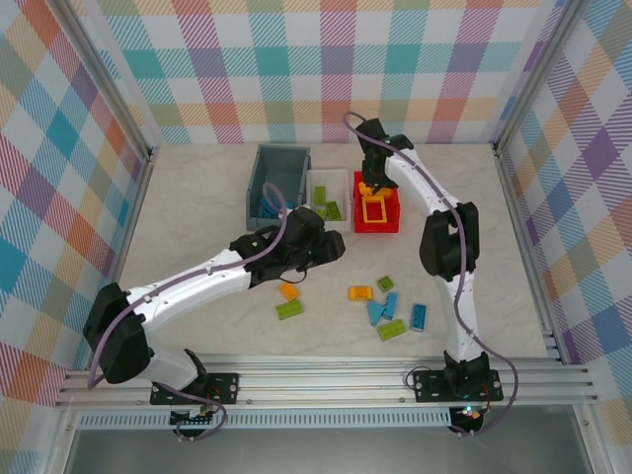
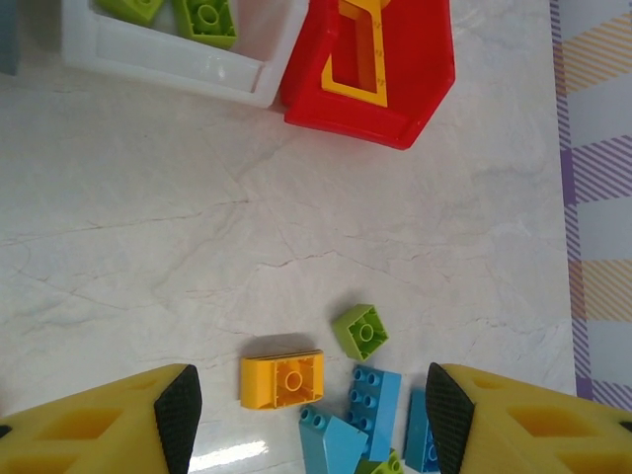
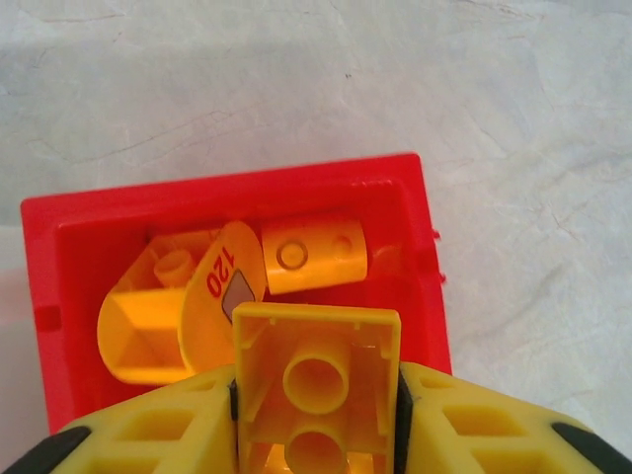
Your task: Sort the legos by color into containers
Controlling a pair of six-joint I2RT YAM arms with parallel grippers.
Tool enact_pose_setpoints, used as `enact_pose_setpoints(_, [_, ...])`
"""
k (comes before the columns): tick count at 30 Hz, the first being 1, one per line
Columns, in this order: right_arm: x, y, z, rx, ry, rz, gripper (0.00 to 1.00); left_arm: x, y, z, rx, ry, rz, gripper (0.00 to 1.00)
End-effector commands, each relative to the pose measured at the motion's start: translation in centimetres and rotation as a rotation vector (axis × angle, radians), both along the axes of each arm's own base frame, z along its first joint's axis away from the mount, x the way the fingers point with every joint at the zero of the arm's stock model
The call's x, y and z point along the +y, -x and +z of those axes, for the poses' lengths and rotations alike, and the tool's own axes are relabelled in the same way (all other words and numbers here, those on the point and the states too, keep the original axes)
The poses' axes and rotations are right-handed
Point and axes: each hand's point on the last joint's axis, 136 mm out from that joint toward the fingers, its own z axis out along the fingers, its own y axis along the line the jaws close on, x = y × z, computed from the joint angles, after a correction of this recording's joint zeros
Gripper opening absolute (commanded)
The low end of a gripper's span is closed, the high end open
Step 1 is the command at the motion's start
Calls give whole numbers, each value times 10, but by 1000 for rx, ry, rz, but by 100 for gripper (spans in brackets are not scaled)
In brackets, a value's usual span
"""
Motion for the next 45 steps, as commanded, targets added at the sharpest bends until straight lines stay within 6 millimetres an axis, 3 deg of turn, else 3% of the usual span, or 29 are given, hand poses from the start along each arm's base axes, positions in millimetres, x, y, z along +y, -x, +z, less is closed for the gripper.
enact_pose_setpoints(1, [-5, -1, 3, 20, 45, 22, 49, -9, 0, 7, -21, -9, -31, 64])
enact_pose_setpoints(7, [-4, -2, 25, -17, 33, 37, 60, -8, 5, -6, 9, -53, -38, 63])
enact_pose_setpoints(10, [-3, 6, 59, -70, 8, 46, 60, -9, 11, -10, 15, -78, -53, 63])
enact_pose_setpoints(12, [2, 16, 92, -139, -15, 70, 60, -13, 18, -15, 32, -95, -76, 63])
enact_pose_setpoints(16, [1, 54, 147, -238, -76, 90, 60, -31, 36, -30, 68, -116, -133, 63])
enact_pose_setpoints(19, [-3, 95, 164, -263, -153, 94, 61, -45, 53, -46, 116, -157, -159, 64])
enact_pose_setpoints(27, [-19, 225, 156, -217, -428, 120, 70, -94, 100, -84, 106, -329, -399, 64])
enact_pose_setpoints(33, [-39, 292, 166, -229, -533, 100, 73, -102, 112, -127, 146, -488, -517, 67])
enact_pose_setpoints(38, [-48, 317, 166, -228, -574, 78, 73, -106, 109, -144, 145, -538, -551, 66])
enact_pose_setpoints(45, [-45, 322, 164, -219, -610, 77, 72, -112, 100, -156, 130, -588, -582, 66])
